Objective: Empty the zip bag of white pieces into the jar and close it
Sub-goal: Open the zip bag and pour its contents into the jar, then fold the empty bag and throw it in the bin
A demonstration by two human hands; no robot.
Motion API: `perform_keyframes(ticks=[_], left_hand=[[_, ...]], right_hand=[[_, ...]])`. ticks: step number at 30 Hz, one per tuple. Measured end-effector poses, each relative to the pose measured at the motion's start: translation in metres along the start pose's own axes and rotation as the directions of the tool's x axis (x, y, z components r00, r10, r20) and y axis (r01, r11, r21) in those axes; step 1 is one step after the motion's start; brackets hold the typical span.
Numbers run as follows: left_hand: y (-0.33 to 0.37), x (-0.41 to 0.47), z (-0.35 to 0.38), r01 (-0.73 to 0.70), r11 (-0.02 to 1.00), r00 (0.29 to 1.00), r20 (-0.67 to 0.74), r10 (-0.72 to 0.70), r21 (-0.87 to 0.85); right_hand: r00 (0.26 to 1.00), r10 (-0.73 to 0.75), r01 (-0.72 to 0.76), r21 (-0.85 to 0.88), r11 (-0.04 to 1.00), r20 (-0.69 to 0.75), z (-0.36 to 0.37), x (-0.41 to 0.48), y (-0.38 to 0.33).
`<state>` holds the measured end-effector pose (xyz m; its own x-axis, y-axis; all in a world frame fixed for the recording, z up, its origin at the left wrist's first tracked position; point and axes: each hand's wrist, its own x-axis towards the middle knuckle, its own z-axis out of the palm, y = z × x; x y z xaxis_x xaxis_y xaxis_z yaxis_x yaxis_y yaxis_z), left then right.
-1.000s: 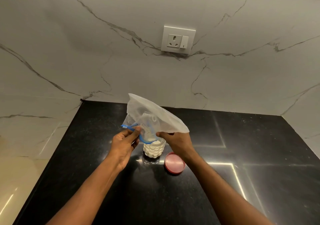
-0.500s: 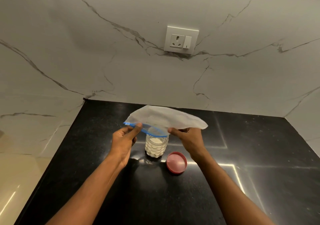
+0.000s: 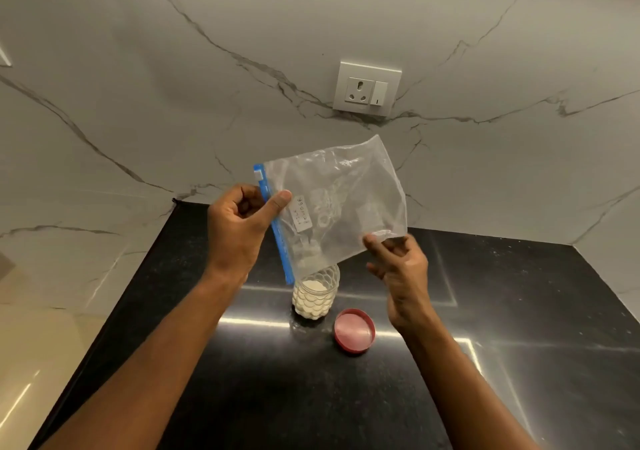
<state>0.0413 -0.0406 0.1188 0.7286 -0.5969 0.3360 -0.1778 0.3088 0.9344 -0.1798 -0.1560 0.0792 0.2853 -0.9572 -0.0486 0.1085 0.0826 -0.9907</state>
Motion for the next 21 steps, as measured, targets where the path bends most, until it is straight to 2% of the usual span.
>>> perform_keyframes(ticks=[3,5,7,9,11,13,15,18,21], left_hand=[[0.023,0.009,-0.013,-0.064,0.998,0.997,-0.032,0.065,0.023],[0.036,0.012,-0.024,-0.117,0.991,0.992,-0.032,0.119,0.059],[0.047,0.013,-0.035,-0.175,0.972,0.985,0.022,0.173,0.159],[0.054,0.011,-0.044,-0.243,0.921,0.970,0.095,0.224,0.304],[0.056,0.005,-0.050,-0.294,0.867,0.955,0.144,0.257,0.402],[0.058,-0.003,-0.056,-0.336,0.821,0.942,0.182,0.283,0.461],[0.057,-0.011,-0.063,-0.383,0.770,0.924,0.217,0.316,0.511],[0.056,-0.019,-0.076,-0.391,0.729,0.919,0.204,0.336,0.562],[0.054,-0.025,-0.088,-0.344,0.737,0.938,0.180,0.296,0.582]], right_hand=[[0.998,-0.067,0.066,-0.035,0.997,-0.021,0.009,0.005,-0.014],[0.993,-0.114,0.111,-0.141,0.984,-0.017,0.022,0.008,-0.022],[0.965,-0.260,0.252,-0.303,0.919,0.013,0.040,0.006,-0.031],[0.896,-0.427,0.438,-0.382,0.813,0.119,0.061,0.002,-0.042],[0.810,-0.522,0.587,-0.377,0.716,0.267,0.084,-0.004,-0.052],[0.713,-0.572,0.700,-0.359,0.618,0.405,0.105,-0.012,-0.058],[0.651,-0.575,0.753,-0.328,0.570,0.496,0.122,-0.018,-0.060],[0.661,-0.522,0.716,-0.245,0.654,0.538,0.136,-0.023,-0.058],[0.688,-0.469,0.649,-0.180,0.739,0.554,0.140,-0.029,-0.047]])
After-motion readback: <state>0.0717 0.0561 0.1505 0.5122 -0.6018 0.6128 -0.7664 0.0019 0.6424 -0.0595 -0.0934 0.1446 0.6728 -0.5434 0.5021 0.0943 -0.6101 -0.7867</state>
